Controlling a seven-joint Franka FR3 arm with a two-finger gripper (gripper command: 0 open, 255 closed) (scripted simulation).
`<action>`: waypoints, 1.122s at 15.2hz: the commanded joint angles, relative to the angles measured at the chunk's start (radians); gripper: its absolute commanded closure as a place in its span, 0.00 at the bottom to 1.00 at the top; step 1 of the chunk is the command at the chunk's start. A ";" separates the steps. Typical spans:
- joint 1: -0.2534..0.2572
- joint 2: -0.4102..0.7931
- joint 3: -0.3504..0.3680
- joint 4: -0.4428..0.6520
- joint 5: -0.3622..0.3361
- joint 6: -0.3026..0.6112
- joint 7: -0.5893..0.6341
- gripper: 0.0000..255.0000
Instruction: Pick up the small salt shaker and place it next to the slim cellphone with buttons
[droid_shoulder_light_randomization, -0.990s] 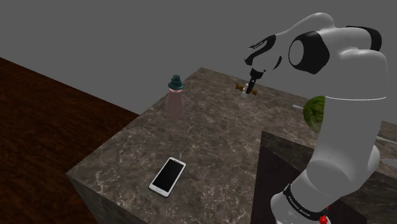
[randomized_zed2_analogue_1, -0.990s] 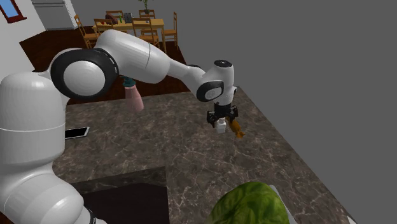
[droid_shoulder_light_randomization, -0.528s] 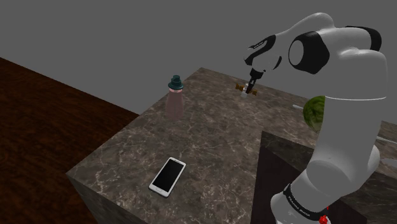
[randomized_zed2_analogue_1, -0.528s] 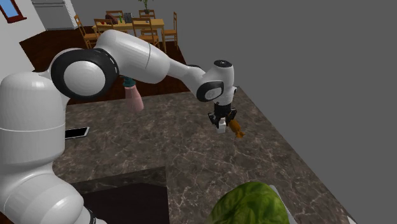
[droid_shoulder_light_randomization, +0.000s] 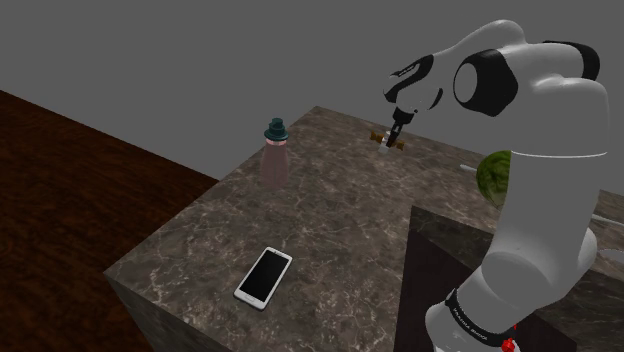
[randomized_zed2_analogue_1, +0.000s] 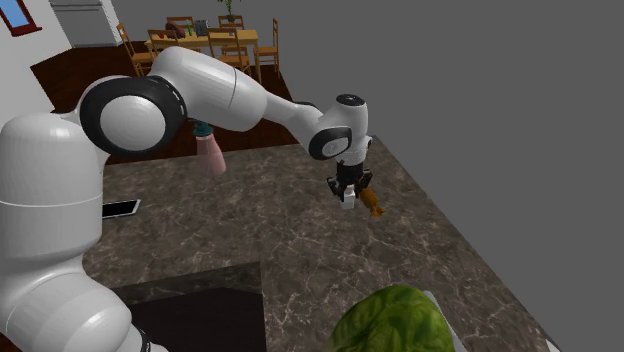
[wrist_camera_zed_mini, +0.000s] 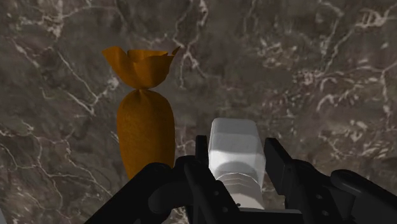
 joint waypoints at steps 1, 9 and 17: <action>0.002 -0.006 -0.003 0.004 -0.005 -0.009 0.004 1.00; 0.015 -0.056 -0.025 0.044 -0.044 -0.093 0.031 1.00; 0.022 -0.094 -0.040 0.101 -0.075 -0.182 0.053 1.00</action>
